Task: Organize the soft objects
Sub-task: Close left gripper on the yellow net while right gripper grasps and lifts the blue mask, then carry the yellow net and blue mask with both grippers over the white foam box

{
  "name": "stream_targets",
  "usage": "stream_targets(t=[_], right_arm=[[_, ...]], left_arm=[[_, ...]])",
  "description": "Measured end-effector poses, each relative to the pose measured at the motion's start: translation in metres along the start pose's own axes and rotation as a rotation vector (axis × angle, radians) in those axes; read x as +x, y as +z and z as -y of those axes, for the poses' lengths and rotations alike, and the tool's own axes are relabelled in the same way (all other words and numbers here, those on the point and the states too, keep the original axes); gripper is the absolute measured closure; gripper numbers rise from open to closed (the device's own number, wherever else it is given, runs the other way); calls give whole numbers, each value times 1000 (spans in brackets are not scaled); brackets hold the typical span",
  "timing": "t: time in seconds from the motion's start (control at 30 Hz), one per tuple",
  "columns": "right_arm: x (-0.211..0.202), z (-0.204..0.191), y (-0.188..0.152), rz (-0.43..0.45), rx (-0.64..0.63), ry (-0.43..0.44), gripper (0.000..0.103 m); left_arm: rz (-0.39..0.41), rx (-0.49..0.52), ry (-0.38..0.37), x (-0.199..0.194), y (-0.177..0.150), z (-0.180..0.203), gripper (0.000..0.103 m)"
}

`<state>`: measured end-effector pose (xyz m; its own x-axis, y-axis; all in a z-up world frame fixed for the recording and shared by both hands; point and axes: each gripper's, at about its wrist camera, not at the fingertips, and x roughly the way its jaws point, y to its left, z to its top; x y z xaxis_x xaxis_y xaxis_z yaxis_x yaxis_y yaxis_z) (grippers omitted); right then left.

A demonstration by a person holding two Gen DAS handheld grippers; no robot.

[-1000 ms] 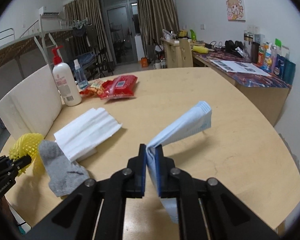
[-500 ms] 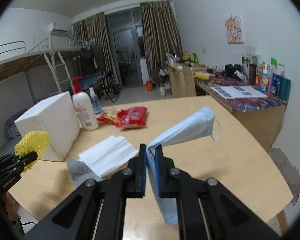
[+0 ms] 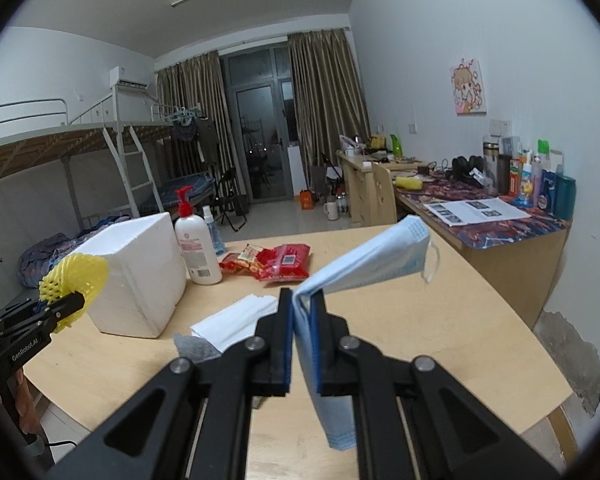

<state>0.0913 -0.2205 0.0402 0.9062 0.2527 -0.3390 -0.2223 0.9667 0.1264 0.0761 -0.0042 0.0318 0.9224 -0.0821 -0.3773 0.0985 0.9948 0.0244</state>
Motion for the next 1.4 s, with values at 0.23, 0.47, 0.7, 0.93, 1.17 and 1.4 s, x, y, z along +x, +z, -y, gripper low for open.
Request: stream_targets(t=[0.23,0.47,0.7,0.93,1.17,1.4], right_arm=[[3,-16,5,8,-21,39,93],[10,-37,9,9,-53,100,93],[24,-69,12,2,-101,188,93],[38,-103,15,-14,-149,301,93],[52,-143,17,-33,-204,418,93],[55,-162,17,-43,-238,490,93]], left_arm=[[13,-6,27,-12,2,-11,87],[25,-21,84,-22,5,-26,87],[18,-56,149,-33,0,-55,87],[17,-89,223,-46,-3,-82,87],[19,-126,299,-58,-6,-108,87],[22,-143,323,-68,-11,-122,87]])
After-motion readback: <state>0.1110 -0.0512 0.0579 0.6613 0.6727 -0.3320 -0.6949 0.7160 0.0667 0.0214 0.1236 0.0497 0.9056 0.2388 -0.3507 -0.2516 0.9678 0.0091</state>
